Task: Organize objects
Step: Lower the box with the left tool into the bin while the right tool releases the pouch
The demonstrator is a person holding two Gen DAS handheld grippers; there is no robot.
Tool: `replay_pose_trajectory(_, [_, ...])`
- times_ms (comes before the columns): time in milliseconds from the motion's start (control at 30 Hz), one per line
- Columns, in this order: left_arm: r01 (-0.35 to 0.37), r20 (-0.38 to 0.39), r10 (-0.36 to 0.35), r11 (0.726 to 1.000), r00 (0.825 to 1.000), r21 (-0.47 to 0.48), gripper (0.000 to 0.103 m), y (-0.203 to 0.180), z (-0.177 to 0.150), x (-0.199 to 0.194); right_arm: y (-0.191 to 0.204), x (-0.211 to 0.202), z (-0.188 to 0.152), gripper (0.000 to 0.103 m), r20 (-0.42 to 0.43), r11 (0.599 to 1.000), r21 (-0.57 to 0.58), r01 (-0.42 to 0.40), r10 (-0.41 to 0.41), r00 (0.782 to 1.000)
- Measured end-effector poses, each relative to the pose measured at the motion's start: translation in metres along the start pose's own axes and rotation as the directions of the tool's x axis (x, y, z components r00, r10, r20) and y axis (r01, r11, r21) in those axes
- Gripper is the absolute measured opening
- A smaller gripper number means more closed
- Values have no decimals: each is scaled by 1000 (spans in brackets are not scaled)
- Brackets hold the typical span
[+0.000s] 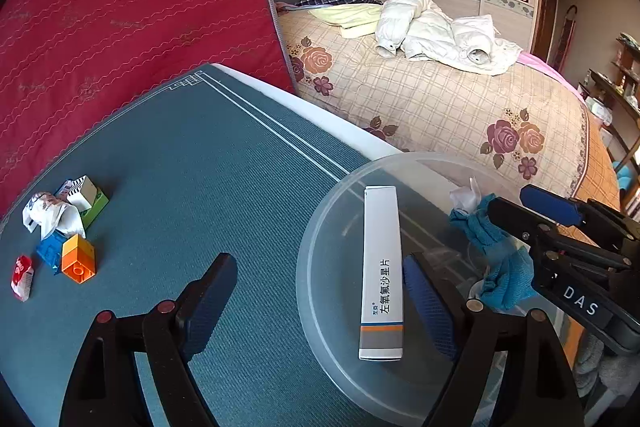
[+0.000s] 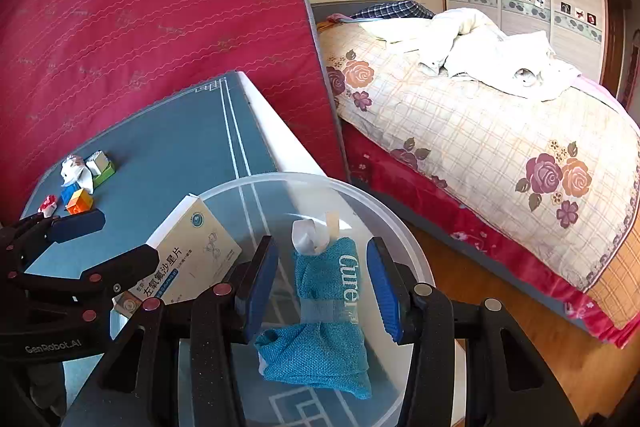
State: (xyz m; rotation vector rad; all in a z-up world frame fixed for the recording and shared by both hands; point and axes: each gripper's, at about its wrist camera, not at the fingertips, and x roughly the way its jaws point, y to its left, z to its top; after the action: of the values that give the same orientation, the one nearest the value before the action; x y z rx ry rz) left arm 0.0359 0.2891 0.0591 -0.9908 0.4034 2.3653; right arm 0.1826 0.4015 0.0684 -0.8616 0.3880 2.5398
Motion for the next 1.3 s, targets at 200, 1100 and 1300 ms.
replay_pose_trajectory(200, [-36,-19,35,999,999,-27,88,9,-2,8,4,-1,-2,48,-1,1000,-6,-6,6,1000])
replay_pose_trajectory(1100, [-39,12,40,998,999,-52,99,32,-10,-6,16,-3,-4,54,-1,1000,-6,-14,14,1000])
replay_pose_trajectory(1300, [-74,7,75,990,997,-116,100,63,-17,-7,30,-8,2,55,15,1000,-3,-26,26,1000])
